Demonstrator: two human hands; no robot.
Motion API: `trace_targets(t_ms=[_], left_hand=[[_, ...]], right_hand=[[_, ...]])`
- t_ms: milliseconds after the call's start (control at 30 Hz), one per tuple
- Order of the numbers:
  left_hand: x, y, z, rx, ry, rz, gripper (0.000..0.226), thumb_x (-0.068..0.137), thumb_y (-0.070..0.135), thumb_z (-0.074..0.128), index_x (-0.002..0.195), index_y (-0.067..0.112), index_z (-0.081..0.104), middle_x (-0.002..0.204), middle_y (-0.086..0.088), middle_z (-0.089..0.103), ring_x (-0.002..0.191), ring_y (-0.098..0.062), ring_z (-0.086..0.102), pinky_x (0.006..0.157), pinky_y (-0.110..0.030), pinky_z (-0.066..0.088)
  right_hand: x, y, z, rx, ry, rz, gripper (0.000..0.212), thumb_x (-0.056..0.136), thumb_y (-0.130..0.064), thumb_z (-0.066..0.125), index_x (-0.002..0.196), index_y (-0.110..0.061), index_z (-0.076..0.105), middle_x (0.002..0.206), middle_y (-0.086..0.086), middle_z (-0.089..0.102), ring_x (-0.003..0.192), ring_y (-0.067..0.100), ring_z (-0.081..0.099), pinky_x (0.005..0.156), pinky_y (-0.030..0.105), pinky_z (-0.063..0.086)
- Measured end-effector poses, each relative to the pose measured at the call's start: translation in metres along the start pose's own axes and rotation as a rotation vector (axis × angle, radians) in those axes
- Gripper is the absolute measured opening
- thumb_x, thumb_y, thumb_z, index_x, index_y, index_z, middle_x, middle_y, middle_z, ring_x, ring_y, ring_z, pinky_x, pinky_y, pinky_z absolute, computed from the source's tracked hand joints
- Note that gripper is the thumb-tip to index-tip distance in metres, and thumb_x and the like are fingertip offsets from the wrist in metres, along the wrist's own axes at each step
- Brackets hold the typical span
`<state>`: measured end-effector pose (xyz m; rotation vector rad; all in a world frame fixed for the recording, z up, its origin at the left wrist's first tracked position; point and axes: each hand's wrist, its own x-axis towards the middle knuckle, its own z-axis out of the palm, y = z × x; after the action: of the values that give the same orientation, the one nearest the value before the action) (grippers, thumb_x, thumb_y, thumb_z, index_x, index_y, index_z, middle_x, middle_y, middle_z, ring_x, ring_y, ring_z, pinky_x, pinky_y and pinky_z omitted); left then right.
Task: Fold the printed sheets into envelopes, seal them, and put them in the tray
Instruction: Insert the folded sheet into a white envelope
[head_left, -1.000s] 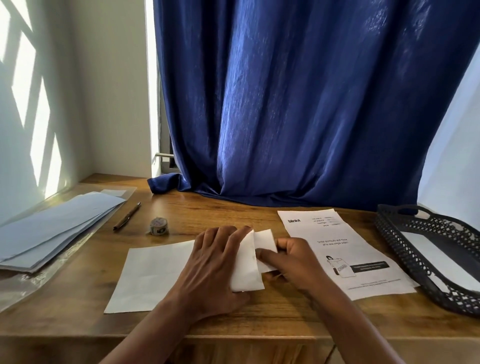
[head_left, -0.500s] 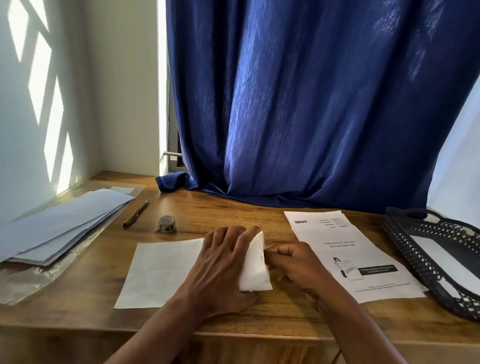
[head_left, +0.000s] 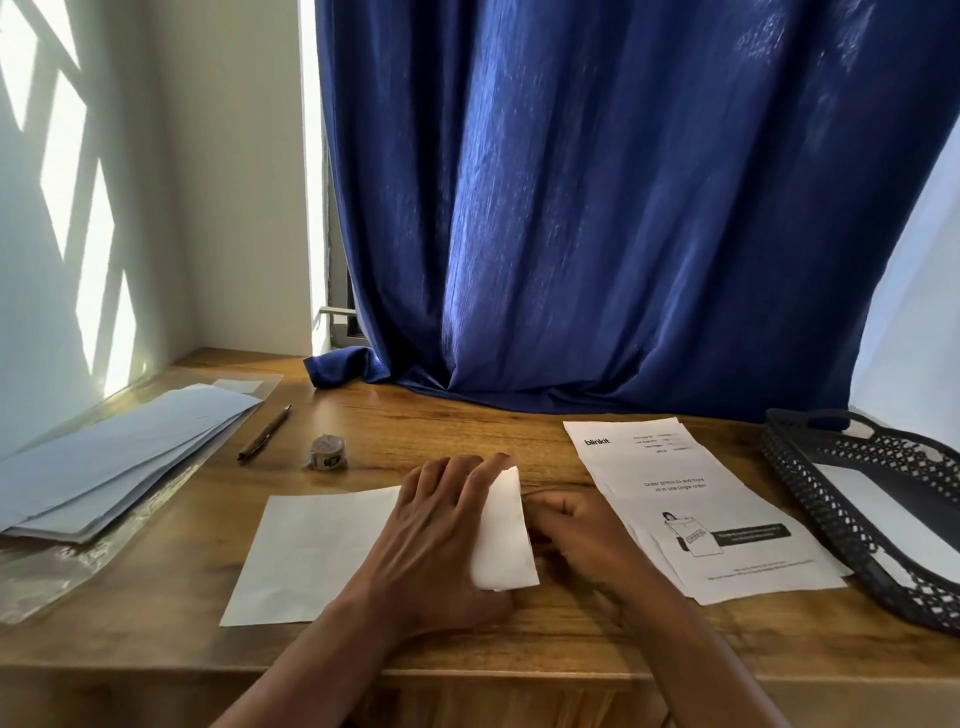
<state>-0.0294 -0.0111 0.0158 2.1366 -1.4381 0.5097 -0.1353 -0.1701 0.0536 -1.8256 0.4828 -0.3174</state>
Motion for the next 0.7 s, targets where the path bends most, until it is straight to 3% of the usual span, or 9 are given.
trace_targets(t_ms=[100,167,233,300,367,433,533,633,700], left_hand=[[0.001,0.002,0.000,0.010,-0.116,-0.059,0.145,0.050,0.108,0.052,0.161,0.038,-0.008,0.168,0.009,0.014,0.153,-0.015,0.012,0.128,-0.040,0.005],[0.002,0.004,-0.001,0.002,-0.141,-0.071,0.142,0.052,0.109,0.047,0.161,0.038,-0.011,0.170,0.011,0.009,0.156,-0.013,0.005,0.130,-0.041,0.003],[0.002,0.004,-0.003,-0.056,-0.085,-0.069,0.122,0.069,0.103,0.042,0.162,0.039,-0.005,0.169,0.010,0.015,0.153,-0.006,0.009,0.129,-0.039,0.009],[0.001,0.002,-0.005,-0.158,0.002,-0.077,0.098,0.085,0.092,0.037,0.162,0.040,0.004,0.165,0.010,0.028,0.148,-0.001,0.020,0.126,-0.036,0.019],[0.000,0.000,-0.007,-0.231,0.074,-0.098,0.080,0.095,0.082,0.035,0.160,0.041,0.013,0.159,0.013,0.037,0.144,0.000,0.031,0.120,-0.035,0.030],[0.000,-0.003,-0.008,-0.270,0.113,-0.114,0.070,0.099,0.075,0.035,0.158,0.041,0.021,0.157,0.016,0.039,0.142,0.001,0.036,0.116,-0.033,0.035],[-0.002,-0.008,-0.014,-0.302,0.109,-0.168,0.062,0.100,0.072,0.034,0.155,0.046,0.024,0.156,0.022,0.036,0.139,0.009,0.036,0.112,-0.027,0.037],[-0.016,-0.022,-0.023,-0.178,-0.004,-0.213,0.068,0.098,0.074,0.028,0.159,0.047,0.014,0.164,0.023,0.024,0.145,0.005,0.029,0.116,-0.027,0.033],[-0.032,-0.033,-0.029,-0.059,-0.224,-0.286,0.076,0.093,0.081,0.018,0.159,0.052,-0.006,0.166,0.026,0.006,0.151,0.004,0.010,0.124,-0.028,0.015]], right_hand=[[0.006,0.014,-0.014,-0.040,0.238,-0.045,0.014,0.097,-0.039,0.065,0.103,-0.034,0.076,0.089,-0.013,0.077,0.090,0.015,0.073,0.080,0.032,0.062],[0.005,0.022,-0.017,-0.089,0.345,-0.087,0.011,0.100,-0.037,0.061,0.106,-0.038,0.070,0.097,-0.017,0.074,0.097,0.010,0.069,0.088,0.034,0.060],[0.001,0.029,-0.014,-0.172,0.360,-0.162,0.011,0.102,-0.039,0.057,0.106,-0.046,0.065,0.110,-0.028,0.066,0.107,0.001,0.063,0.095,0.030,0.054],[-0.005,0.035,-0.006,-0.367,0.299,-0.263,0.017,0.103,-0.045,0.050,0.115,-0.055,0.057,0.118,-0.044,0.053,0.112,-0.018,0.050,0.094,0.017,0.044],[-0.010,0.035,0.008,-0.626,0.185,-0.377,0.034,0.105,-0.047,0.044,0.138,-0.055,0.043,0.135,-0.045,0.039,0.121,-0.027,0.030,0.101,0.009,0.028],[-0.012,0.032,0.025,-0.807,0.047,-0.489,0.046,0.106,-0.049,0.037,0.151,-0.046,0.029,0.156,-0.032,0.027,0.139,-0.016,0.014,0.115,0.019,0.016],[-0.014,0.032,0.041,-0.990,-0.160,-0.576,0.057,0.105,-0.057,0.021,0.159,-0.038,0.018,0.169,-0.017,0.009,0.153,0.001,-0.004,0.125,0.038,0.000],[-0.014,0.038,0.040,-1.058,-0.326,-0.489,0.067,0.102,-0.066,0.010,0.162,-0.036,0.004,0.169,-0.017,-0.006,0.150,0.001,-0.018,0.124,0.040,-0.010],[-0.012,0.041,0.030,-1.050,-0.369,-0.444,0.068,0.100,-0.070,0.009,0.161,-0.041,-0.003,0.168,-0.021,-0.011,0.150,-0.001,-0.021,0.120,0.033,-0.016]])
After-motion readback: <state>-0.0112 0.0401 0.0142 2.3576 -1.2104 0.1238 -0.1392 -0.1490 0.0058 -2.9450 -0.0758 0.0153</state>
